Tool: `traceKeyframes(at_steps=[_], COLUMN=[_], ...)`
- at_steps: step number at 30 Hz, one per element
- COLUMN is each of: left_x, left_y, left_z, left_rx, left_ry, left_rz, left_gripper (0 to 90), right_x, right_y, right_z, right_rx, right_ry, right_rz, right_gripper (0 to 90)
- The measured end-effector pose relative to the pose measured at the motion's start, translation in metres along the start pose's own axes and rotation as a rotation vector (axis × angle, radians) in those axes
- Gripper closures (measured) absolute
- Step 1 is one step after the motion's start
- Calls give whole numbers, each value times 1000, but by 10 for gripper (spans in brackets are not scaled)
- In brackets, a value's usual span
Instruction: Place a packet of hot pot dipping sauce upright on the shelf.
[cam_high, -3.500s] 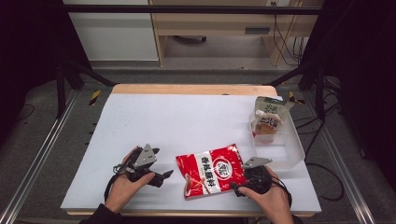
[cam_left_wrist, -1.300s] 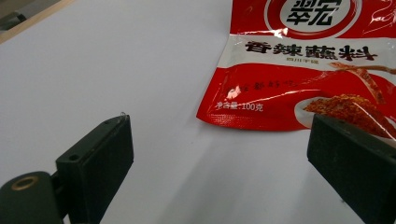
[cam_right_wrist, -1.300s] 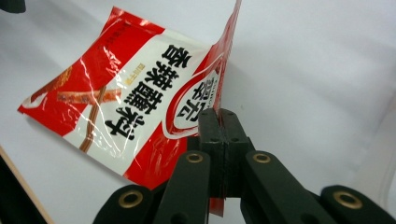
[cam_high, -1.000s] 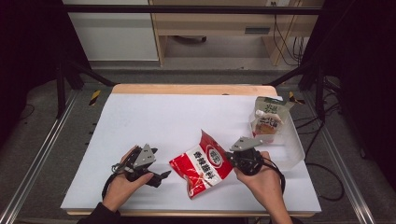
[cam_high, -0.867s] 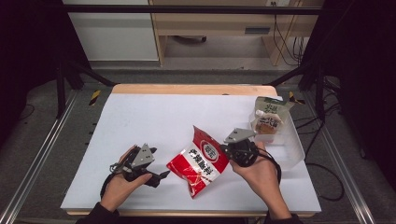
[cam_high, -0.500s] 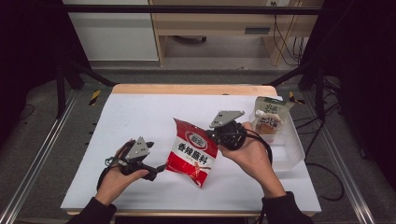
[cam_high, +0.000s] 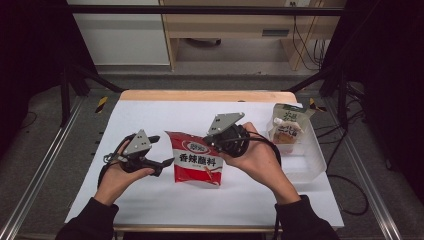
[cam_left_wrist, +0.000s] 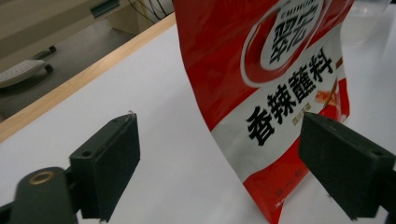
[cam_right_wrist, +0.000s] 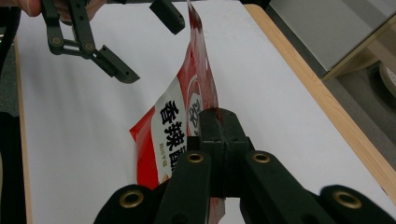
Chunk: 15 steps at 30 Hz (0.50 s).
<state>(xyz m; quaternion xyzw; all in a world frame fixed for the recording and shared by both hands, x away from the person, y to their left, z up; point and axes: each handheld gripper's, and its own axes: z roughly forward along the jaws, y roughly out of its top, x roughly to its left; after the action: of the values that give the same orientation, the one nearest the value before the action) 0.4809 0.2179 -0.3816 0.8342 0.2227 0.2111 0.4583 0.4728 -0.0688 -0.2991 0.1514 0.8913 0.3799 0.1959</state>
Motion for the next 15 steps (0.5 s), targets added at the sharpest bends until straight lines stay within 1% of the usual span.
traceKeyframes(at_steps=[1,3,5,7,11,15], left_x=[1,2,3,4,6,6], left_y=[1,5,8,10,13,13], left_z=[0,1,0,0,1,3], left_rx=[-1,2,-4,-26,-49,-60], left_ry=[-2,-4,-6,-24,-48,-71], left_rz=[1,21,32,15,16,16], left_gripper=[153,161,171,197,228,298], right_x=[0,-1,0,1,4,3], right_y=[1,4,8,11,15,18], right_z=[1,1,-1,-3,-3,-2], right_rx=[4,6,1,-8,-13,-10], right_ry=[5,6,10,14,27,41], right_rz=[-6,-15,-21,-29,-44,-51], right_gripper=[900,900,900,900,900,900])
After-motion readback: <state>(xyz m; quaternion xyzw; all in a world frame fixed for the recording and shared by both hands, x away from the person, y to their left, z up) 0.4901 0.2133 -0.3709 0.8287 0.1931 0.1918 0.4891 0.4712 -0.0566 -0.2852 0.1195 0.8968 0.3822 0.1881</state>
